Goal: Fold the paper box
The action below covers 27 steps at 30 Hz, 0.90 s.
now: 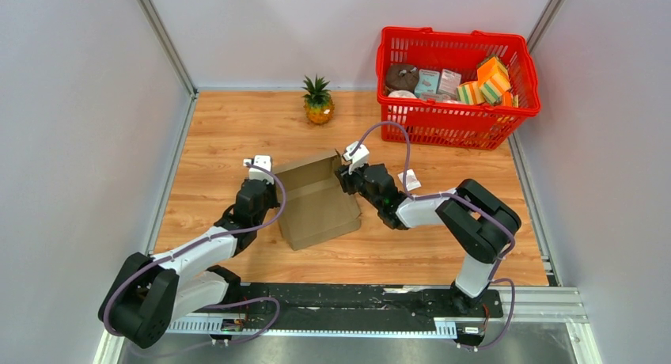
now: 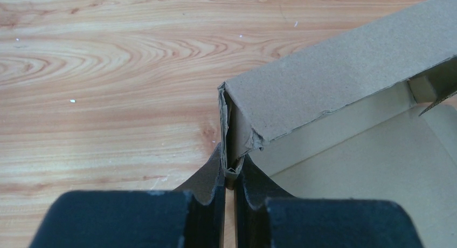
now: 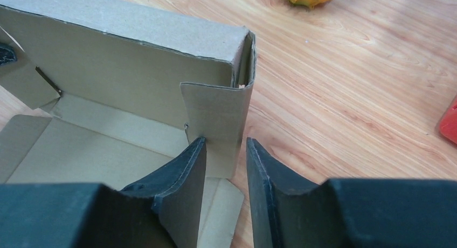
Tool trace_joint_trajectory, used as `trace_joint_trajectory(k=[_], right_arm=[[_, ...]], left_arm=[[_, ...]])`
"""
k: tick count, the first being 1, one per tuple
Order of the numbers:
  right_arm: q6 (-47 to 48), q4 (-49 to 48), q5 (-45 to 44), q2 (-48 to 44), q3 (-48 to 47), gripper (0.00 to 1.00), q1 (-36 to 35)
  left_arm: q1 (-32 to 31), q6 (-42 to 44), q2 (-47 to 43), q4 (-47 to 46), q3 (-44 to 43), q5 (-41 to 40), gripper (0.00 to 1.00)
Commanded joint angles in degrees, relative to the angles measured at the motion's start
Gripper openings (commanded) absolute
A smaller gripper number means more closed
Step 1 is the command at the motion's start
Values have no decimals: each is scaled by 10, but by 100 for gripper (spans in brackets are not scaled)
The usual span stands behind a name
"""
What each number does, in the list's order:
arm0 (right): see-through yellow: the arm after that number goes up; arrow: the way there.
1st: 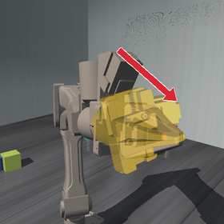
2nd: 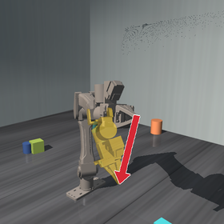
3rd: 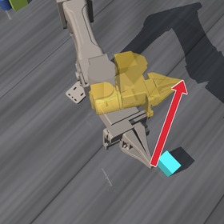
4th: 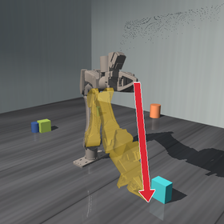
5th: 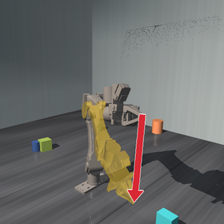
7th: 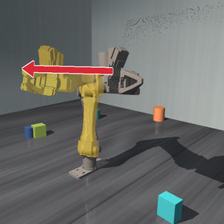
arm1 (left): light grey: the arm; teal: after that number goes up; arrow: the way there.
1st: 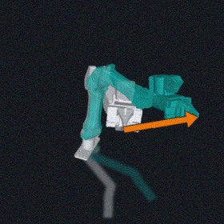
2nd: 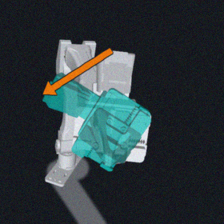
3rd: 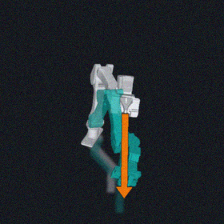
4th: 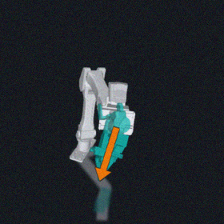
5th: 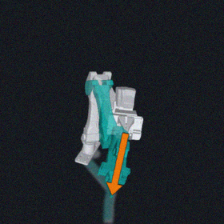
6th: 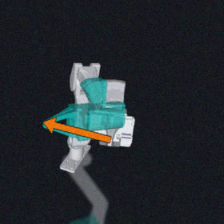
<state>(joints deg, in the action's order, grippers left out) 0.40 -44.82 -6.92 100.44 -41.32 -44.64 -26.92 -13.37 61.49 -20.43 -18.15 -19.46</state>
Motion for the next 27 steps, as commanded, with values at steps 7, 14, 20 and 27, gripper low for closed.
trace_joint_trajectory(k=[7,14,20,27], right_arm=[[7,24,106,33,-80,43,14],[7,58,106,55,-124,34,16],[2,81,96,72,-151,12,16],[-31,101,103,86,-175,12,16]], left_arm=[[-3,-13,-1,-43,8,16,0],[-3,-13,1,-37,3,22,0],[-3,-15,6,-37,3,23,0],[-3,-19,6,-39,2,22,0]])
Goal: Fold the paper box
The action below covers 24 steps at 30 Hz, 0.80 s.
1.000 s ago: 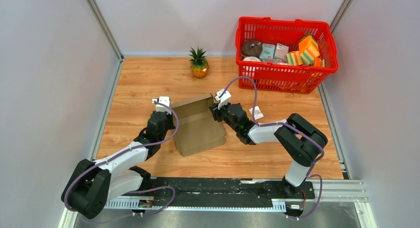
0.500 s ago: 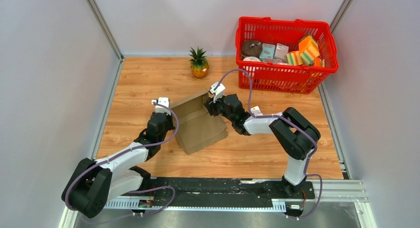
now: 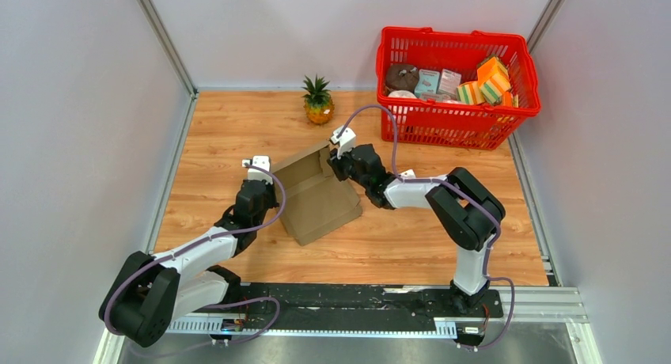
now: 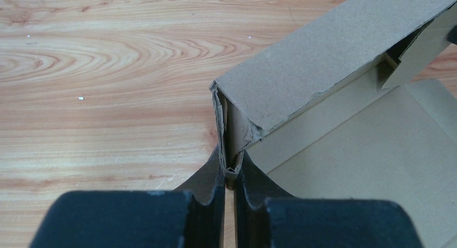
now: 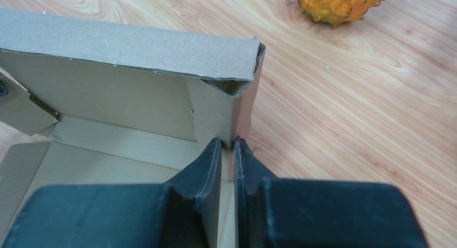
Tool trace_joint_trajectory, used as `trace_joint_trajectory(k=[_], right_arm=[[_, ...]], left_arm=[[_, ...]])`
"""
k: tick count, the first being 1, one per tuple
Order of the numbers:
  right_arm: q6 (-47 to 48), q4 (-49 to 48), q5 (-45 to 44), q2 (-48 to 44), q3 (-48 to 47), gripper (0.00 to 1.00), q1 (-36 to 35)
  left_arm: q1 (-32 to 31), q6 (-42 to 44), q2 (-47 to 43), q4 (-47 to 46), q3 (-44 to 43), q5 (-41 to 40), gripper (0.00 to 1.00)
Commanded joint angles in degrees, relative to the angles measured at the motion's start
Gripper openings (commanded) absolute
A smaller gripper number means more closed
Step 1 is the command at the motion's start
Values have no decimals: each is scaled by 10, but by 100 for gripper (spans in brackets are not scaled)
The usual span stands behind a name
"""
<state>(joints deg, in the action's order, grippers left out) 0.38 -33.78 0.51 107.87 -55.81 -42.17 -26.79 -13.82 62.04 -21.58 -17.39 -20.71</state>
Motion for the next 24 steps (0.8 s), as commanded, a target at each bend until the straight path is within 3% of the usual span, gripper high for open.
trace_joint_trajectory(k=[1,3,8,10,20,24], right_arm=[[-32,-7,26,13,-34,13,-10],[-33,6,13,19,-48,21,-8],[-30,28,10,37,-77,25,-5],[-28,35,17,40,-86,31,-5],[-14,74,73,72,-143,37,22],[-6,115,79,94,-181,50,23]], left_arm=[[-5,-15,1,-28,-5,35,0],[-5,-15,2,-28,-5,35,0],[-5,-16,-2,-27,-4,37,0],[-5,-16,-3,-27,-3,37,0],[-5,-15,-3,-27,-4,39,0],[-5,-17,4,-29,-5,45,0]])
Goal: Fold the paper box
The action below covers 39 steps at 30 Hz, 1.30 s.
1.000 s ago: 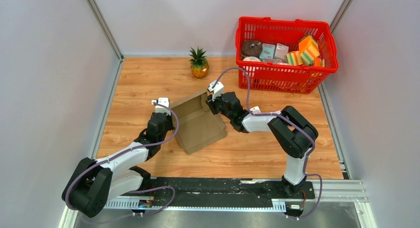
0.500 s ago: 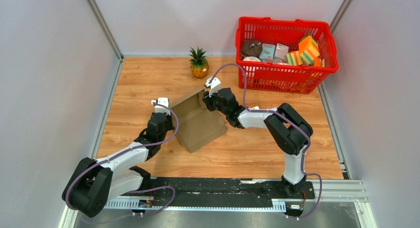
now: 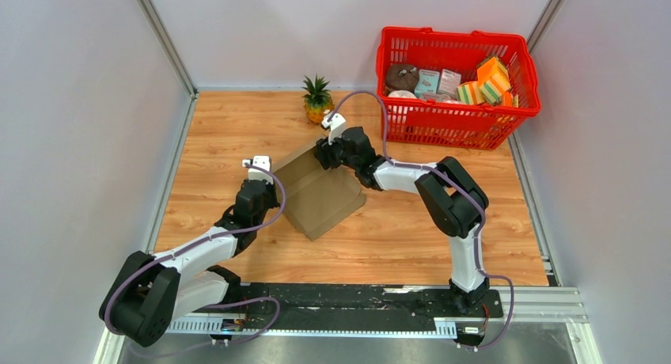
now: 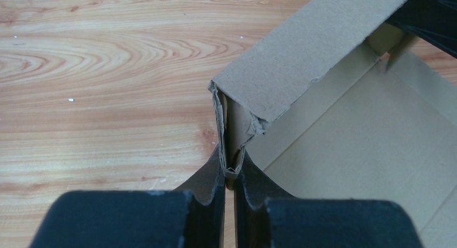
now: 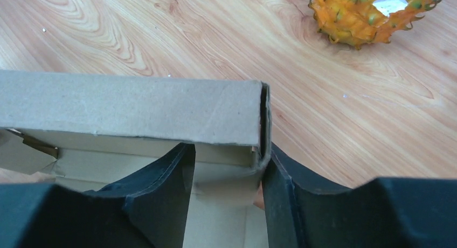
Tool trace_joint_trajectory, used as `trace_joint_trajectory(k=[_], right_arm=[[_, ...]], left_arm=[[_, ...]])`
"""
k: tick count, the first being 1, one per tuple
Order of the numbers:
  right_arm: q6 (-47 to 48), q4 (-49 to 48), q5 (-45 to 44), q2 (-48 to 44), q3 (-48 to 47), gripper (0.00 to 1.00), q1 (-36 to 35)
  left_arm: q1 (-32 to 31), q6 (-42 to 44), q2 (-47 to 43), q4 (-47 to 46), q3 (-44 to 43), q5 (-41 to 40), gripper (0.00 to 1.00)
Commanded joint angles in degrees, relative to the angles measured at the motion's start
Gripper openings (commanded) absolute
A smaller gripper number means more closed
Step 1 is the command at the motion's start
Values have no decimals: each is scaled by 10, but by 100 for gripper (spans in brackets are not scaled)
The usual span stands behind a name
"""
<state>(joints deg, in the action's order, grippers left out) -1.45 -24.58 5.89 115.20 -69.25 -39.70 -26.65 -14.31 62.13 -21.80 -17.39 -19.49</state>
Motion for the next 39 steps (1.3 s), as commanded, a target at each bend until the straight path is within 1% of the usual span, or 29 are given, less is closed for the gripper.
trace_joint_trajectory(k=[1,2,5,7,8,10,11,13,14,16,20,21,24,26,28,31,32,34,35,36,38,39], right_arm=[[12,23,25,21,-48,50,-1],[12,23,30,23,-52,50,2],[13,21,36,24,-55,43,3],[13,24,54,15,-51,44,3],[13,29,75,9,-48,50,4],[-2,30,104,-12,-20,59,6],[-7,27,138,-36,-8,68,9],[-20,34,158,-60,25,74,9],[-21,31,159,-89,43,81,9],[-27,16,148,-123,93,85,10],[-31,23,141,-196,145,88,31],[-29,42,146,-220,151,88,37],[-17,87,171,-250,162,88,59],[-14,101,189,-262,172,89,71],[-7,104,168,-271,182,88,72],[-5,97,150,-278,199,82,89],[-3,89,160,-281,205,77,93],[-1,87,177,-287,214,72,99],[-2,78,191,-293,219,63,100],[-3,74,198,-296,225,58,100],[-7,67,219,-302,229,53,100],[-8,68,227,-306,231,54,99]], left_arm=[[-6,-14,4,-28,-5,35,0],[-6,-15,4,-28,-5,34,0],[-6,-15,6,-27,-7,34,0],[-6,-13,6,-25,-9,32,0],[-6,-13,8,-23,-10,31,0],[-6,-16,9,-19,-12,24,0],[-6,-17,11,-17,-14,20,0],[-6,-20,13,-10,-16,16,0],[-6,-20,17,-4,-21,16,0],[-6,-22,22,0,-25,16,0],[-6,-20,32,-3,-26,23,0],[-6,-16,33,-3,-27,23,0],[-6,-10,30,-3,-25,26,0],[-6,-10,27,-4,-24,29,0],[-7,-7,27,-7,-22,35,0],[-6,-6,26,-10,-20,41,0],[-6,-6,26,-12,-20,42,0],[-6,-6,25,-12,-18,44,0],[-6,-6,24,-12,-18,44,0],[-6,-5,23,-12,-18,45,0],[-5,-5,22,-11,-18,44,0],[-6,-5,21,-11,-18,44,0]])
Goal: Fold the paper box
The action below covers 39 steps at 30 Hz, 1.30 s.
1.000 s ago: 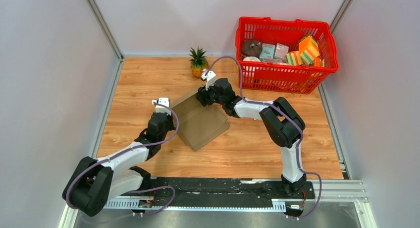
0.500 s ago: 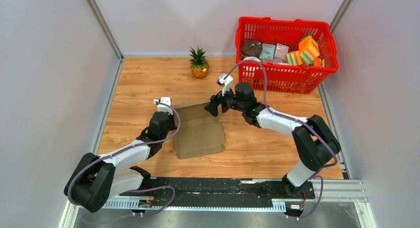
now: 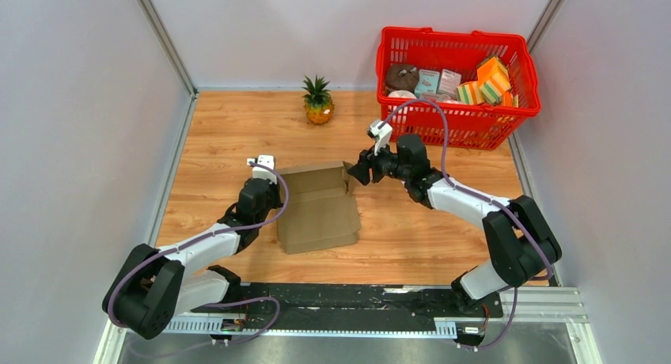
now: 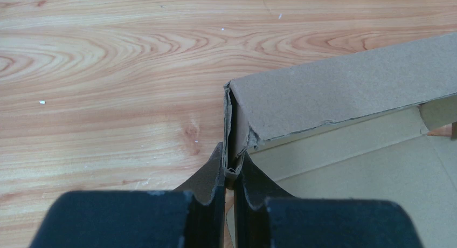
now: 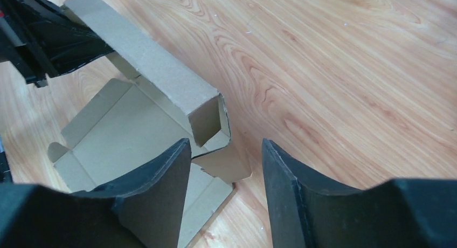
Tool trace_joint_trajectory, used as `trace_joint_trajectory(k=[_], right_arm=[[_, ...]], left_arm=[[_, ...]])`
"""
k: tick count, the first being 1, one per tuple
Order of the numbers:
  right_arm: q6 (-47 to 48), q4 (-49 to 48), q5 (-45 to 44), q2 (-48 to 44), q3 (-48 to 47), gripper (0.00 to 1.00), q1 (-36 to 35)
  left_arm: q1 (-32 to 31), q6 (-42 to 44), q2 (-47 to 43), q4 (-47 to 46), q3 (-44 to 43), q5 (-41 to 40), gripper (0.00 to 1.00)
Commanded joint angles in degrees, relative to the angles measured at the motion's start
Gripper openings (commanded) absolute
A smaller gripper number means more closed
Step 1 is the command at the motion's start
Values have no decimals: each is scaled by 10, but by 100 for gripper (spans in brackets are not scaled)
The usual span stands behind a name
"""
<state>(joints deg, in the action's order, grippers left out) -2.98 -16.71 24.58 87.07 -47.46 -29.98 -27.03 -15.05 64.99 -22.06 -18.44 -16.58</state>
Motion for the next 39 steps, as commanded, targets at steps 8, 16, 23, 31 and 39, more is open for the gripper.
trace_joint_trajectory(k=[8,16,23,31,39], right_arm=[[-38,11,6,-84,32,86,15],[-1,77,-145,-107,40,63,34],[27,-26,-7,-46,75,46,5],[53,-2,13,17,19,57,-32],[67,11,-4,62,-35,45,-39]], left_arm=[[-2,1,-8,-10,-5,18,0],[-2,-3,-7,-9,-5,18,0],[-2,-8,2,-7,-8,27,0],[-2,-9,5,-9,-8,30,0],[-2,-5,4,-7,-10,32,0]])
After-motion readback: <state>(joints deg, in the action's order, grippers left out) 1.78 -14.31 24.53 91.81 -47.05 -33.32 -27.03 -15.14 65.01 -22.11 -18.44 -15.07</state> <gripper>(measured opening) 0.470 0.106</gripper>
